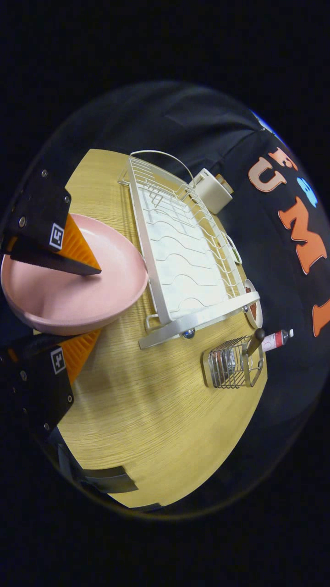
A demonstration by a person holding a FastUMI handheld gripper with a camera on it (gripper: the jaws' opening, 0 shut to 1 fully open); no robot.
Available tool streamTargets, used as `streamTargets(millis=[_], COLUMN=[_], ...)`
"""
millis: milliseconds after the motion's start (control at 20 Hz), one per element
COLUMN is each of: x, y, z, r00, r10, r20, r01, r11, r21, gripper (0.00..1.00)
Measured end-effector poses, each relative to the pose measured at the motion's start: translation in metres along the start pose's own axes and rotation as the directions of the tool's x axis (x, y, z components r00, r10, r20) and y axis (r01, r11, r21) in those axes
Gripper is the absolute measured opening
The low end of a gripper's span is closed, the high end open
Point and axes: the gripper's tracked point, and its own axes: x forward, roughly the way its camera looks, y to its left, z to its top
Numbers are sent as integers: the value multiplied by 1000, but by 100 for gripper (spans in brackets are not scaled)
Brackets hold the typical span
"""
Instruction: Take the plate from the dish rack, then take the spoon from the basket and place it into the plate.
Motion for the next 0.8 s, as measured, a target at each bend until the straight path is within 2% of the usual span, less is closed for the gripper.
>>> streamTargets(millis=[150, 200, 350, 800], x=[1, 0, -3, -16], y=[-11, -16, -9, -7], z=[3, 6, 7, 28], r00=[998, 997, 999, 994], r10=[-60, -79, -44, -19], r20=[11, 22, 22, 110], r01=[60, 80, 45, 19], r11=[998, 996, 999, 1000], r21=[-36, -47, -18, 3], gripper=[70, 69, 69, 67])
